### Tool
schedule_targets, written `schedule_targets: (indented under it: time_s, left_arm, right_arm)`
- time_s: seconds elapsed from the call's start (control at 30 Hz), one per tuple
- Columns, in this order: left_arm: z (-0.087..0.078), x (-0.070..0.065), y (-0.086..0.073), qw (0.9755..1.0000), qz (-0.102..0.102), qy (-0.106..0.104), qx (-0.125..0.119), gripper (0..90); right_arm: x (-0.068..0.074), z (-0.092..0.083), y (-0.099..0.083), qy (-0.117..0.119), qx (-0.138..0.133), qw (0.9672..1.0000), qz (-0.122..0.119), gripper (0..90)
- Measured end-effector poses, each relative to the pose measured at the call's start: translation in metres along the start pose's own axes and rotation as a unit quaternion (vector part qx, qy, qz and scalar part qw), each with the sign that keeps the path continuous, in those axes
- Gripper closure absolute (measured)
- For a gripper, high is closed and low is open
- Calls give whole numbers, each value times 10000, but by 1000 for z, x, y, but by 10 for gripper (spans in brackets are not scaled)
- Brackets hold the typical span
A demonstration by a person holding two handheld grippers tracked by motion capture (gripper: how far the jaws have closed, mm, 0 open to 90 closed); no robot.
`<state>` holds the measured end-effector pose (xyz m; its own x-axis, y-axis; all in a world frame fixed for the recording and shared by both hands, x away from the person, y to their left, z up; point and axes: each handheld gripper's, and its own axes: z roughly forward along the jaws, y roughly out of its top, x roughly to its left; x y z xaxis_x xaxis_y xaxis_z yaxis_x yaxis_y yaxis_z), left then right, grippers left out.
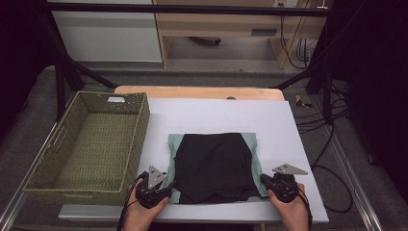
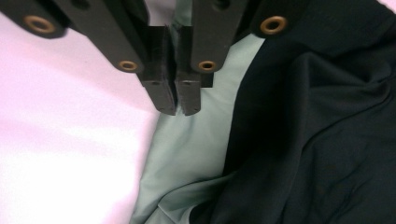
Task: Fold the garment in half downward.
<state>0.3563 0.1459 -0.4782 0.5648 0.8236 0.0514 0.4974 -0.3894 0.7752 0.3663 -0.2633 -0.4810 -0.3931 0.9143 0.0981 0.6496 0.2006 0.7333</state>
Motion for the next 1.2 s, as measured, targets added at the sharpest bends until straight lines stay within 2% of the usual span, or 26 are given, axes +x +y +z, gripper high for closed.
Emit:
schedule_targets:
  time_s: [0.23,0.43,0.8,1.03,1.1,1.13,1.2]
  left_arm:
    - [3,1,-1,10000,-13,5,64,498]
    - [1,0,0,10000,-26,-33,-6,495]
    - [-3,-1,3,9998,-60,-50,-208,480]
    - [-4,2,4,9994,-127,-3,-312,444]
    - [-3,4,4,9994,-83,94,-329,417]
    - [-3,4,4,9993,-75,154,-332,396]
    - [-2,5,4,9992,-97,209,-321,368]
  right_arm:
    - [1,-8,-1,-39,-3,9999,-99,882]
    - [-2,-16,-3,-117,-10,9998,-178,884]
    - [-24,-31,-14,-302,-35,9995,81,884]
    - [-30,-33,-19,-323,-1,9993,173,880]
    - [-28,-31,-18,-347,-40,9993,105,867]
    - [-25,-30,-18,-373,-63,9993,-10,851]
    - [-20,-30,-15,-510,-183,9985,-98,783]
